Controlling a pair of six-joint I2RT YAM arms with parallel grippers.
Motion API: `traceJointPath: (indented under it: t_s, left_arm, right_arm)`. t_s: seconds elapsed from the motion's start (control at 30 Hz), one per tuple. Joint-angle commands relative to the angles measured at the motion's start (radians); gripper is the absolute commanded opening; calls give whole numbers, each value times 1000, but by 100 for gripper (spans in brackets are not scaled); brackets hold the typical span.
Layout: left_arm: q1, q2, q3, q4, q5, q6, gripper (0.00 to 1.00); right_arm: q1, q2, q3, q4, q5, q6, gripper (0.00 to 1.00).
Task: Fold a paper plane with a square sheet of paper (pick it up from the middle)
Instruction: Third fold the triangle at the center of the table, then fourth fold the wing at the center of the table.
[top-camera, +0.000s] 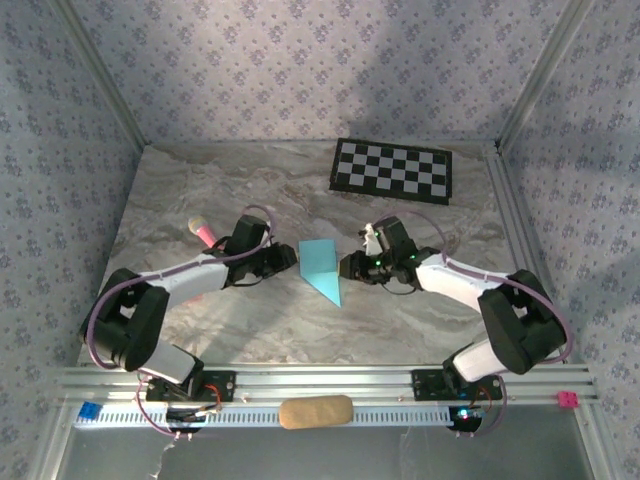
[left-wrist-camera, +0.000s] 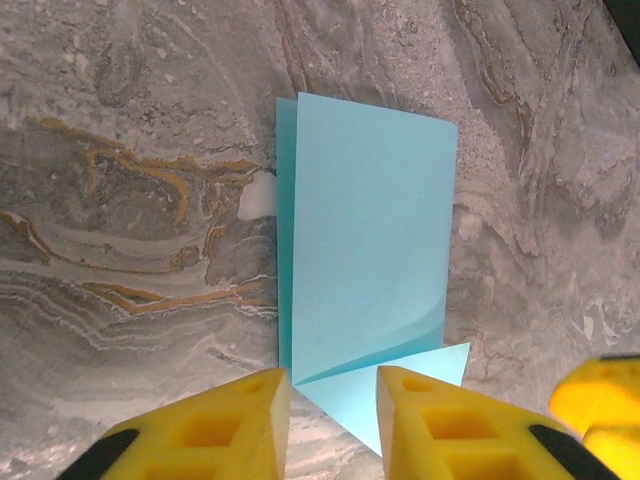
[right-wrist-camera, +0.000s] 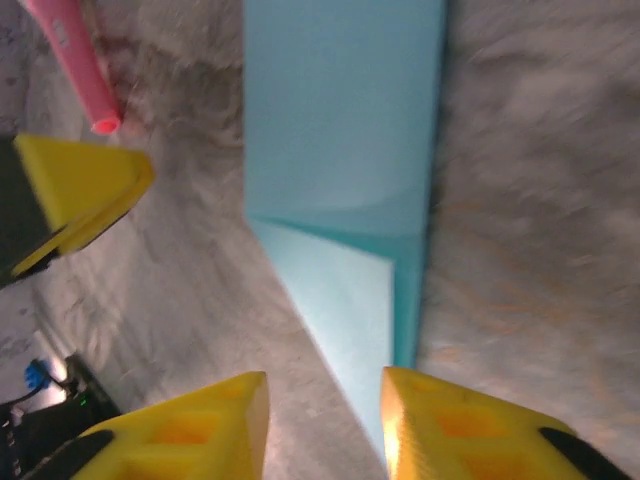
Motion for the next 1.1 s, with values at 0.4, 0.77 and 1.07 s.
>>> traceJointPath:
  t_s: [0.4,0.77,1.07]
  left_arm:
    - [54,65,-7,103,159,-55,42]
    - [70,133,38,68,218,-49,42]
    - [78,172,64,91,246,-71,43]
  right_arm:
    - [8,201,129,-14,-29,-37,35]
    - [10,251,136,35,-42,3,26]
    - [-2,258,132,51,-77,-3,12]
